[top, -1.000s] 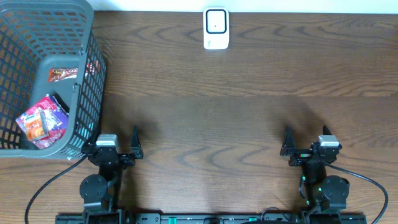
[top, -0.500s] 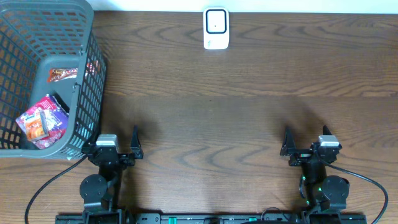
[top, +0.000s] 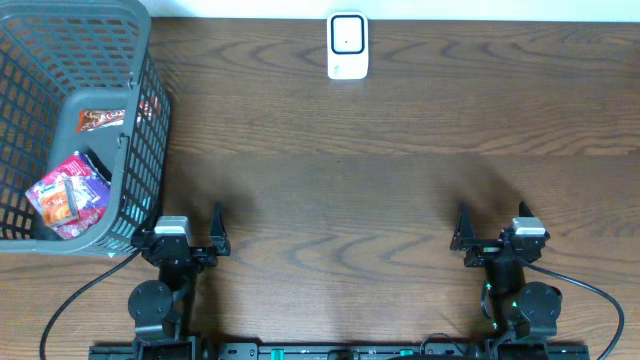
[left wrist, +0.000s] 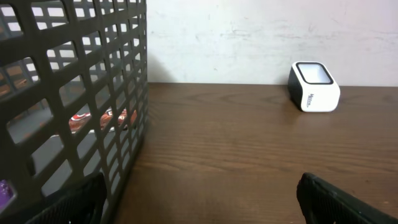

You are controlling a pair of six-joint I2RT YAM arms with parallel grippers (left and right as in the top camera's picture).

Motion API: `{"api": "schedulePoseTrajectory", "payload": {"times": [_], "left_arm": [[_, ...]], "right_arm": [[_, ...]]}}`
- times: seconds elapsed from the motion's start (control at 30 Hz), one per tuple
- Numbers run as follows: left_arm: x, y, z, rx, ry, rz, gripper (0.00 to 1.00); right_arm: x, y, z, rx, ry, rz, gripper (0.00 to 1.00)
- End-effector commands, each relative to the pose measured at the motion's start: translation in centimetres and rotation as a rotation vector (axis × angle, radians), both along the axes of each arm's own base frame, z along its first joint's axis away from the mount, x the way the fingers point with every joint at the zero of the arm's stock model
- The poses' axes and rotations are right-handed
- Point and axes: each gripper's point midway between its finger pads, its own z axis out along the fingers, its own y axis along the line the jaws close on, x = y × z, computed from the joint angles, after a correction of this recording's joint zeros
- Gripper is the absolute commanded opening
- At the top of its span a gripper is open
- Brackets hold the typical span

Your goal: Scan the item barcode

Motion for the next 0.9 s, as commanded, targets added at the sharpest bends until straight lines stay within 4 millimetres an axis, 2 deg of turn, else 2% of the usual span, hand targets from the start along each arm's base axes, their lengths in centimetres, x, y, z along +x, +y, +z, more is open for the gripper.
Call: {"api": "schedulePoseTrajectory", "payload": {"times": [0.0,0.07,0.17,0.37,0.47,0.63,0.87], "left_arm": [[-0.2,-1.6,-1.2,-0.073,0.045,-0.087,0.98],[-0.4,-2.7,-1.0,-0.15,0.048,-0.142,0.98],[-0.6,-4.1,0.3,-0.203,0.01,-0.228,0.98],[-2.8,-8.3,6.5,-0.167,-0.225,-0.522,0.98],[-4.2,-8.6,10.7,-0.219,-0.36,-0.562,0.98],[-6.7,-8.7,16.5,-0.179,-0.528,-0.585,0.98],[-9.2,-7.0,26.0,-0.152,-0.711,-0.48,0.98]], "right_arm": [[0.0,0.0,-0.1,-0.012,0.0,-0.003,0.99],[0.0,0.0,-0.1,-0.012,0.0,-0.003,0.99],[0.0,0.0,-0.1,-0.012,0.0,-0.003,0.99],[0.0,0.0,-0.1,-0.012,0.0,-0.003,0.99],[0.0,0.0,-0.1,-0.012,0.0,-0.003,0.99],[0.0,0.0,-0.1,-0.012,0.0,-0.003,0.99],[0.0,0.0,-0.1,-0.012,0.0,-0.003,0.99]]}}
